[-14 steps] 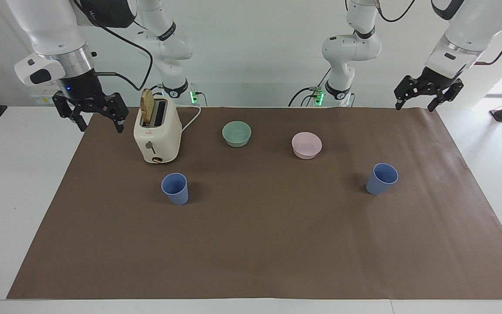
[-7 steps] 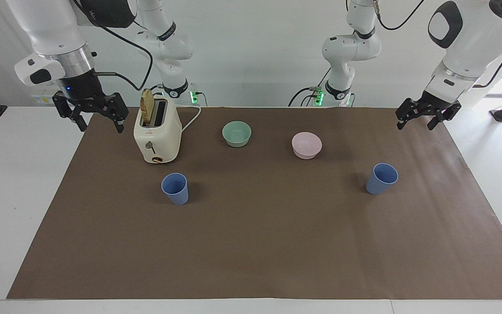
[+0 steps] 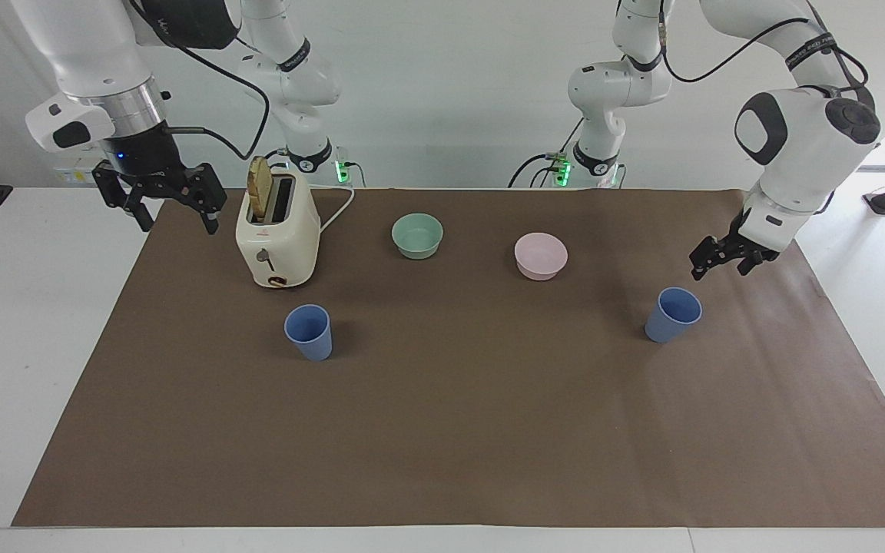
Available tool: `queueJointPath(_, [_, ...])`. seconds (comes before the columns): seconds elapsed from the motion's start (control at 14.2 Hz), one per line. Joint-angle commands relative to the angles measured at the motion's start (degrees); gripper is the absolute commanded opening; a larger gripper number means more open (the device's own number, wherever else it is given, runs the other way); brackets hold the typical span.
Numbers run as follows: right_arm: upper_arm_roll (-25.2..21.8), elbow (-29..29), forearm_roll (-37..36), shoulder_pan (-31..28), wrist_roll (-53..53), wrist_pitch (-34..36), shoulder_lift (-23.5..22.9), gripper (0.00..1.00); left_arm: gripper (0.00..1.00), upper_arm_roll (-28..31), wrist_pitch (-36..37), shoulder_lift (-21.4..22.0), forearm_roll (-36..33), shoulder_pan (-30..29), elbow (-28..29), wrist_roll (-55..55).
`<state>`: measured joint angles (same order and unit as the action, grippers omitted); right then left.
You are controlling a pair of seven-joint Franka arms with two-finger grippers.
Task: Stack blue cups with both arms
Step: 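Reach the left gripper to the blue cup nearest it and grasp it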
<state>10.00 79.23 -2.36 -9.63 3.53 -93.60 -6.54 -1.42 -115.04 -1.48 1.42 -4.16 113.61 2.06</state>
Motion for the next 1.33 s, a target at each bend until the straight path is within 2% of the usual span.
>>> queueJointPath(0.0, [0.3, 1.2, 1.3, -0.7, -1.2, 0.1, 1.2, 1.00, 1.00, -0.2, -4.3, -2.8, 0.1, 0.7, 1.8, 2.4])
queueJointPath(0.49, [0.4, 1.2, 1.3, -0.7, -1.2, 0.1, 1.2, 1.00, 1.00, -0.2, -10.3, -5.3, 0.3, 0.9, 6.0, 3.5])
queueJointPath(0.56, [0.3, 1.2, 1.3, -0.7, -1.2, 0.1, 1.2, 1.00, 0.74, -0.2, -10.1, -5.2, 0.3, 0.9, 6.1, 3.4])
queueJointPath(0.63, [0.4, 1.2, 1.3, -0.7, -1.2, 0.1, 1.2, 1.00, 0.43, -0.2, -10.1, -5.2, 0.3, 0.9, 6.1, 3.5])
queueJointPath(0.7, [0.3, 1.2, 1.3, -0.7, -1.2, 0.1, 1.2, 1.00, 0.06, -0.2, -10.0, -5.2, 0.3, 0.8, 6.1, 2.8])
queueJointPath(0.77, [0.3, 1.2, 1.3, -0.7, -1.2, 0.1, 1.2, 1.00, 0.00, -0.2, -10.0, -5.2, 0.3, 0.8, 6.0, 2.9])
queueJointPath(1.05, [0.4, 1.2, 1.3, -0.7, -1.2, 0.1, 1.2, 1.00, 0.00, -0.3, -8.6, -5.8, 0.3, 0.9, 3.1, 3.2])
queueJointPath(1.26, [0.4, 1.2, 1.3, -0.7, -1.2, 0.1, 1.2, 1.00, 0.00, -0.7, 0.1, -4.9, 1.5, 0.9, -4.4, 3.4])
